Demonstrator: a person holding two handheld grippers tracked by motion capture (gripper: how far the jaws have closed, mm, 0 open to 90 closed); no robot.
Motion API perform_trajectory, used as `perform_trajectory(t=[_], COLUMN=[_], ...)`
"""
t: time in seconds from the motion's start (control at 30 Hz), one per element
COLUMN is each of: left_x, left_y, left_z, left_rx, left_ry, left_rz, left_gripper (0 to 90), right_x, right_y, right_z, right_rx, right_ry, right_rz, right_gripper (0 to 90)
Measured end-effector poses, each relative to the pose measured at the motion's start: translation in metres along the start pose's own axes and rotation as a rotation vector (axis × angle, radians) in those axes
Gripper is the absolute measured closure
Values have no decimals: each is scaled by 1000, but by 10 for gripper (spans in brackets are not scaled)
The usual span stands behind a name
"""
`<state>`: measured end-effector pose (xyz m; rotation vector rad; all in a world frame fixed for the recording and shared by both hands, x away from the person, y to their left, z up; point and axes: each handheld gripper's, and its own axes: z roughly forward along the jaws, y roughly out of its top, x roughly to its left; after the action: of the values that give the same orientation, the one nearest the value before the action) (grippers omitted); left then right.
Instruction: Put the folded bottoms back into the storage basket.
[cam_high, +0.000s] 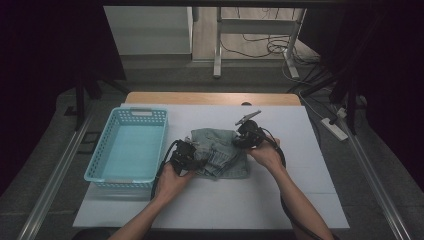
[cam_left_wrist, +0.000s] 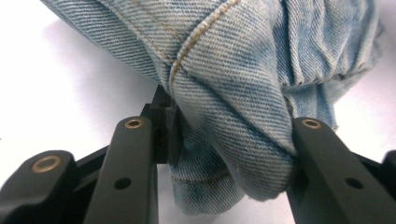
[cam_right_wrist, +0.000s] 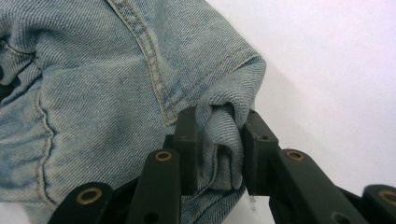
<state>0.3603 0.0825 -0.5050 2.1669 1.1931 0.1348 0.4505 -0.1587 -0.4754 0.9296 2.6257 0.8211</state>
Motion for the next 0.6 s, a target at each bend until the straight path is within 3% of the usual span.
perform_trajectory(t=[0.23,0.6], left_x=[-4,-8], left_y=[6,13], left_z=[-12,-38], left_rx=[-22,-49], left_ry=[-22,-16], left_rz=[-1,28], left_gripper=[594,592], right_x=[-3,-1], right_y=[3,11], right_z=[-14,-37], right_rx=[-25,-87], right_ry=[16,36], right_rz=[6,1], right_gripper=[713,712])
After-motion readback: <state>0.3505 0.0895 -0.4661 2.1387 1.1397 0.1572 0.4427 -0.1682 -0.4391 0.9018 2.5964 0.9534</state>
